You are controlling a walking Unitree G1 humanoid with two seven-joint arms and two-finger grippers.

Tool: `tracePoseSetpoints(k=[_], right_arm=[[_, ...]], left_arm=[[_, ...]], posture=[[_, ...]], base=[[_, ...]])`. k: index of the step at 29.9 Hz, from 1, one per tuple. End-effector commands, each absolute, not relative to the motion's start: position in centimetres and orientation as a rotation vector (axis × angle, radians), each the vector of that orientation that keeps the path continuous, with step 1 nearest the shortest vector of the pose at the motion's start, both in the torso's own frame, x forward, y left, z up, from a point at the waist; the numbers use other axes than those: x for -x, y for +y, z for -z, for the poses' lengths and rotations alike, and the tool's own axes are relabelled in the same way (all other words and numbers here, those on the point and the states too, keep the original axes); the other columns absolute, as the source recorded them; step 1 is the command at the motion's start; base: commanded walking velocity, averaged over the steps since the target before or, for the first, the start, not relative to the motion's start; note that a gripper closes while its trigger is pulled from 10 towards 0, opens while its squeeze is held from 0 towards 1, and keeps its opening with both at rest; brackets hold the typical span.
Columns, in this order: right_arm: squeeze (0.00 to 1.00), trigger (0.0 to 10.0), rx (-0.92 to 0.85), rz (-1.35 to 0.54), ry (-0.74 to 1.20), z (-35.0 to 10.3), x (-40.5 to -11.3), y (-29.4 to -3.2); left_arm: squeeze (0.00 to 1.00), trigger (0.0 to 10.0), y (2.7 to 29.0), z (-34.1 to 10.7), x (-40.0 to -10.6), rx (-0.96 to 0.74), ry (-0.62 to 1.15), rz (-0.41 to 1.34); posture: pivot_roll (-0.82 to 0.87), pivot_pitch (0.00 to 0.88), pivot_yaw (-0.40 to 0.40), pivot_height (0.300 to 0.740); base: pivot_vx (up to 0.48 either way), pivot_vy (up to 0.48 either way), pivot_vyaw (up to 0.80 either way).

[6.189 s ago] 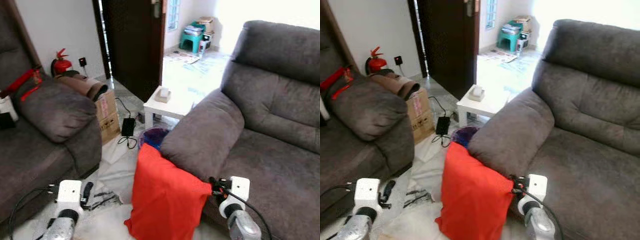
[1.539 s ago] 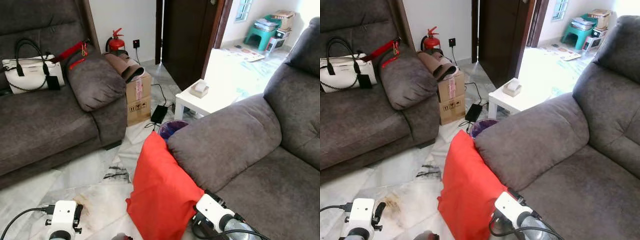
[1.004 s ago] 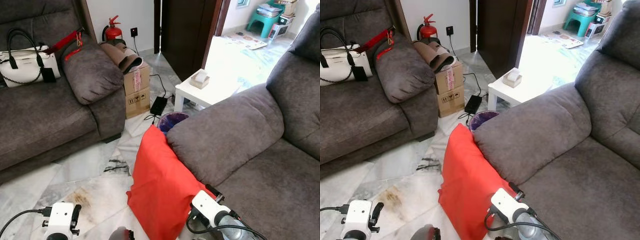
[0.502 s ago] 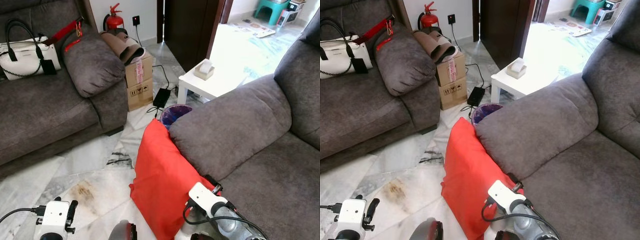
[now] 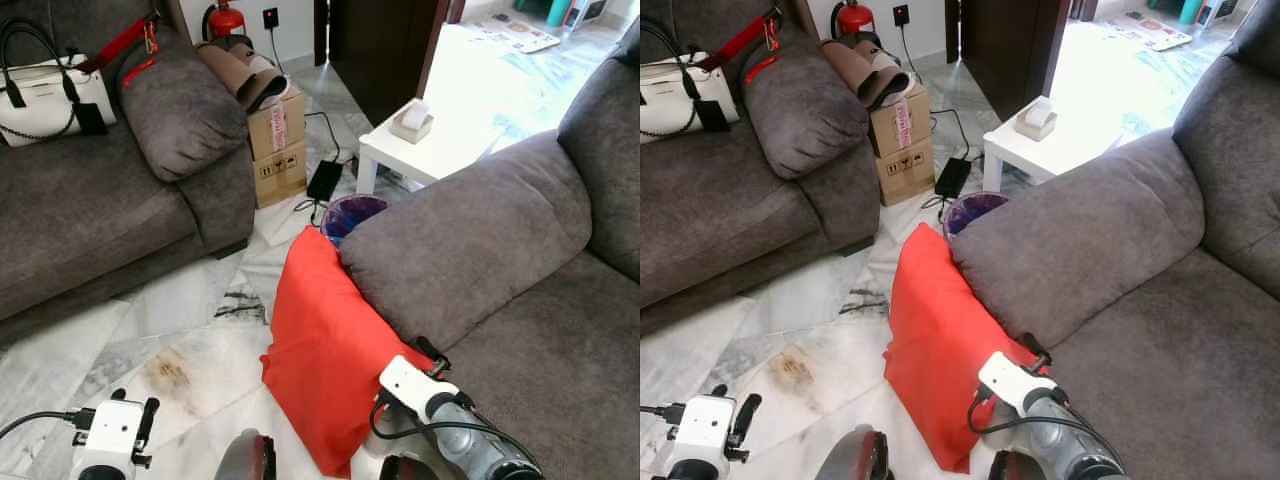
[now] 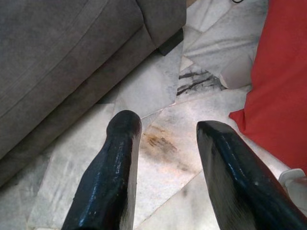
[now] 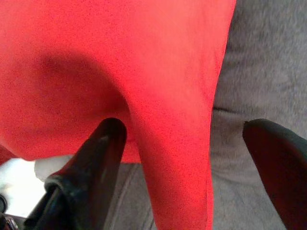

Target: Move the pillow to the sofa from floor

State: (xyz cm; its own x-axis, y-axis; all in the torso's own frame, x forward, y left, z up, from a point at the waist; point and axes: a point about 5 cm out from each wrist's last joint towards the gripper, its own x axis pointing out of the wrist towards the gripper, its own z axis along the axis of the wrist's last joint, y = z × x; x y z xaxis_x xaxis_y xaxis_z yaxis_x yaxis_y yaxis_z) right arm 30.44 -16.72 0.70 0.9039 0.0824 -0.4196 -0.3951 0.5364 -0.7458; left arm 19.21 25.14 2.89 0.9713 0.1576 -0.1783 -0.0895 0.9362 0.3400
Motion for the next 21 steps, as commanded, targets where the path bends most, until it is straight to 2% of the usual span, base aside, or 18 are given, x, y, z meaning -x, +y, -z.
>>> tracePoseSetpoints(k=[1, 21], right_arm=[[0.00, 0.0, 0.986, -0.283, 0.377, -0.37, -30.18, -16.91], [0.00, 0.0, 0.964, -0.297, 0.396, -0.07, -29.92, -16.87]], left_arm=[[0.00, 10.0, 25.33, -2.59, -18.46, -0.352, 0.241, -0.124], [0.00, 10.0, 24.59, -2.40, -18.81, -0.344, 0.252, -0.128]], posture=[[0.31, 0.258, 0.033, 0.636], [0.29, 0.239, 0.007, 0.636]], base=[[0.000, 0.000, 0.00], [0.000, 0.000, 0.00]])
